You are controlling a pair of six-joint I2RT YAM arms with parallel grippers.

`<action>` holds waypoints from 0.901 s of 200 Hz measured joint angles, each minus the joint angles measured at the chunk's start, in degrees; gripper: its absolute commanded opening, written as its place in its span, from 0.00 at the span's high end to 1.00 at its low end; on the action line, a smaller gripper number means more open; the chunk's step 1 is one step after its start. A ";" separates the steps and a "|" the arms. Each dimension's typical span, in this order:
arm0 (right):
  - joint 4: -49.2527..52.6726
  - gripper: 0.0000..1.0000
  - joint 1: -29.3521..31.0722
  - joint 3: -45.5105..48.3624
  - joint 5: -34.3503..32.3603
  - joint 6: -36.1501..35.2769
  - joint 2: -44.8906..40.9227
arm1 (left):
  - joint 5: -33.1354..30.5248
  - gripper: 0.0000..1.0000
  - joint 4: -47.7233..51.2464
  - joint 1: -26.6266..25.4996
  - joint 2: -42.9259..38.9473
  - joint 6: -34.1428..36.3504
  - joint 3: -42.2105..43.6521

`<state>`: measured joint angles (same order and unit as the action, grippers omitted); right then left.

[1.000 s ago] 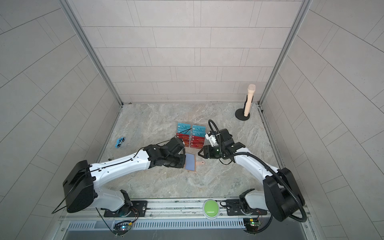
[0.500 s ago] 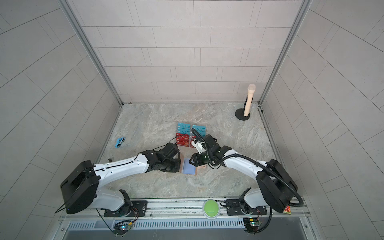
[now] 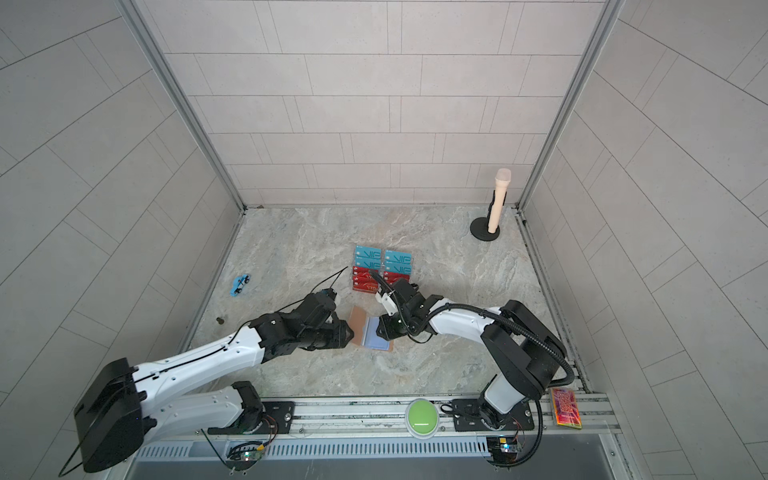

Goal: Put the credit cards into the card holder

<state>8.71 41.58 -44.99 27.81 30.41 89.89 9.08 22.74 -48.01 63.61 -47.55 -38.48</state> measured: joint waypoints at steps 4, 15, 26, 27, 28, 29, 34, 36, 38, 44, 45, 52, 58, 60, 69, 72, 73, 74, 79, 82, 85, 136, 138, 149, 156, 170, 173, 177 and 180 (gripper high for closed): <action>0.13 0.80 0.00 -0.24 -0.13 -0.15 0.13 | -0.20 0.61 0.15 0.11 -0.20 0.13 -0.79; 0.42 0.80 0.00 -0.90 -0.57 -0.37 0.55 | -0.35 0.64 -0.04 0.57 0.02 0.76 -2.82; 0.59 0.81 0.00 -1.27 -1.07 -0.44 0.96 | -0.28 0.66 -0.46 1.27 1.25 1.49 -4.85; 0.59 0.81 0.00 -1.29 -1.11 -0.44 1.01 | -0.28 0.66 -0.55 1.36 1.44 1.64 -5.11; 0.59 0.81 0.00 -1.31 -1.14 -0.46 1.03 | -0.24 0.66 -0.55 1.40 1.53 1.73 -5.22; 0.59 0.81 0.00 -1.31 -1.18 -0.44 1.07 | -0.17 0.66 -0.59 1.49 1.86 1.92 -5.51; 0.61 0.81 0.00 -1.36 -1.36 -0.44 1.20 | -0.04 0.67 -0.90 1.88 2.80 2.34 -6.34; 0.63 0.81 0.00 -1.36 -1.40 -0.44 1.27 | 0.02 0.67 -1.01 2.01 3.19 2.54 -6.56; 0.68 0.80 0.00 -1.36 -1.49 -0.44 1.31 | 0.15 0.68 -1.22 2.16 3.72 2.67 -6.84; 0.94 0.80 0.00 -1.33 -1.70 -0.42 1.36 | 0.52 0.69 -1.70 2.49 5.01 3.30 -7.45; 0.96 0.80 0.00 -1.33 -1.75 -0.42 1.36 | 0.57 0.69 -1.86 2.64 5.40 3.50 -7.63; 1.18 0.78 0.00 -1.29 -2.05 -0.42 1.36 | 1.11 0.70 -2.43 3.06 7.04 4.17 -8.11; 1.46 0.77 0.00 -1.27 -2.43 -0.39 1.36 | 1.64 0.71 -3.04 3.43 8.55 4.90 -8.28; 1.51 0.77 0.00 -1.27 -2.56 -0.46 1.33 | 1.81 0.72 -3.19 3.56 9.03 5.20 -8.31; 1.86 0.75 0.00 -1.20 -3.15 -0.48 1.29 | 2.49 0.74 -3.54 4.07 11.13 6.23 -8.31; 1.95 0.74 0.00 -1.14 -3.41 -0.42 1.25 | 2.69 0.74 -3.58 4.28 11.87 6.36 -8.31; 1.99 0.74 0.00 -1.11 -3.48 -0.44 1.22 | 2.73 0.74 -3.61 4.33 12.04 6.49 -8.31; 2.01 0.74 0.00 -1.09 -3.52 -0.48 1.20 | 2.82 0.74 -3.63 4.42 12.35 6.73 -8.31; 2.23 0.73 -0.02 -0.96 -3.85 -0.46 1.05 | 3.13 0.74 -3.67 4.68 13.38 7.06 -8.31; 2.32 0.72 -0.02 -0.87 -4.00 -0.55 0.96 | 3.30 0.75 -3.67 4.85 13.97 7.39 -8.31; 2.43 0.72 -0.07 -0.76 -4.13 -0.50 0.83 | 3.43 0.74 -3.74 5.01 14.56 7.56 -8.28; 4.39 0.60 -1.03 -0.52 -6.56 0.00 0.04 | 4.22 0.78 -5.64 5.73 16.41 9.25 -4.39; 4.50 0.60 -1.07 -0.52 -6.69 0.07 0.04 | 4.22 0.78 -5.75 5.73 16.41 9.22 -4.07; 4.76 0.60 -1.25 -0.52 -7.19 0.22 0.07 | 4.26 0.79 -6.69 5.73 16.39 9.03 -2.23; 4.85 0.60 -1.38 -0.55 -7.37 0.28 0.13 | 4.33 0.80 -7.21 5.73 16.39 8.72 -0.96; 5.03 0.60 -1.53 -0.94 -7.56 0.28 0.81 | 4.48 0.82 -8.31 5.73 16.37 7.98 1.60; 5.03 0.61 -1.53 -1.09 -7.58 0.28 1.07 | 4.48 0.82 -8.50 5.73 16.37 7.72 2.12; 5.05 0.61 -1.57 -1.33 -7.61 0.28 1.46 | 4.52 0.83 -8.85 5.73 16.37 7.45 2.82; 5.03 0.61 -1.57 -1.53 -7.56 0.28 1.81 | 4.55 0.83 -9.07 5.70 16.37 7.15 3.26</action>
<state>13.74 40.01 -46.52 20.25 30.70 91.70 13.63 13.67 -42.30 79.99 -40.40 -35.22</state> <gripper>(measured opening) 0.395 0.183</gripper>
